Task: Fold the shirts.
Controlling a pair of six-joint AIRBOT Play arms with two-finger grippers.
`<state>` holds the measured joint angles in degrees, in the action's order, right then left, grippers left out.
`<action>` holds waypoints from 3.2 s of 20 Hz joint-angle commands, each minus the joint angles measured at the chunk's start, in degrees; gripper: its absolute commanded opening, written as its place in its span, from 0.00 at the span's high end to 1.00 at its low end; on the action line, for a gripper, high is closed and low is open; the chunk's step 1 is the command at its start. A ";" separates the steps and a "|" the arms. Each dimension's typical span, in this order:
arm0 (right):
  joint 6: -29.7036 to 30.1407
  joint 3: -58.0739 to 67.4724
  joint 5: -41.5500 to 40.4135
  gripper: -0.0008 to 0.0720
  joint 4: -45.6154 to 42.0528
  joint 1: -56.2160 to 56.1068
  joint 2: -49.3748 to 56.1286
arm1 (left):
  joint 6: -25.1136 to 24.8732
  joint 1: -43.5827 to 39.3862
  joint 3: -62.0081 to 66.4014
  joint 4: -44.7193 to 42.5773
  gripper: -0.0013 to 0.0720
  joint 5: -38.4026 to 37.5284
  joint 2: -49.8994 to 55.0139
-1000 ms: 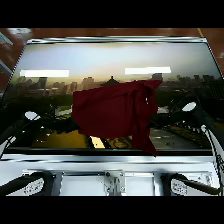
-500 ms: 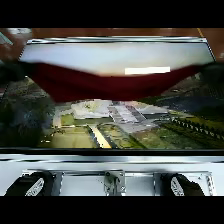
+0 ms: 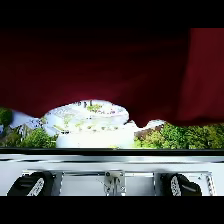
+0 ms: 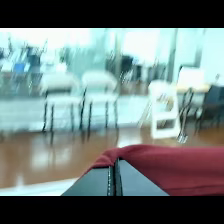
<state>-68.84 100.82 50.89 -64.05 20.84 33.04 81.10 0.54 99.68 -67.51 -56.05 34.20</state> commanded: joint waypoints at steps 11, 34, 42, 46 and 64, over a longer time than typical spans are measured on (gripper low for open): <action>-1.44 -9.11 33.79 0.91 -5.20 0.00 21.46 | 6.64 0.13 -30.08 -14.19 0.94 -11.56 10.19; -1.44 -17.49 -19.30 0.91 -2.19 -22.29 66.84 | 6.58 0.63 -19.12 -8.59 0.94 10.84 59.58; -9.84 -17.51 9.86 0.91 -6.80 -17.90 66.95 | 3.39 1.09 -19.69 -11.39 0.94 -8.46 62.42; -13.75 -17.49 9.84 0.86 -5.81 -17.90 68.19 | 4.42 0.50 -19.58 -11.34 0.93 -10.03 64.13; -9.03 -31.71 34.99 0.34 -1.79 -3.93 54.60 | -8.68 24.26 -59.47 4.57 0.15 -18.23 40.52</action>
<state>-77.01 73.12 87.33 -70.67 15.66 87.85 74.50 20.38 49.25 -64.31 -76.97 78.52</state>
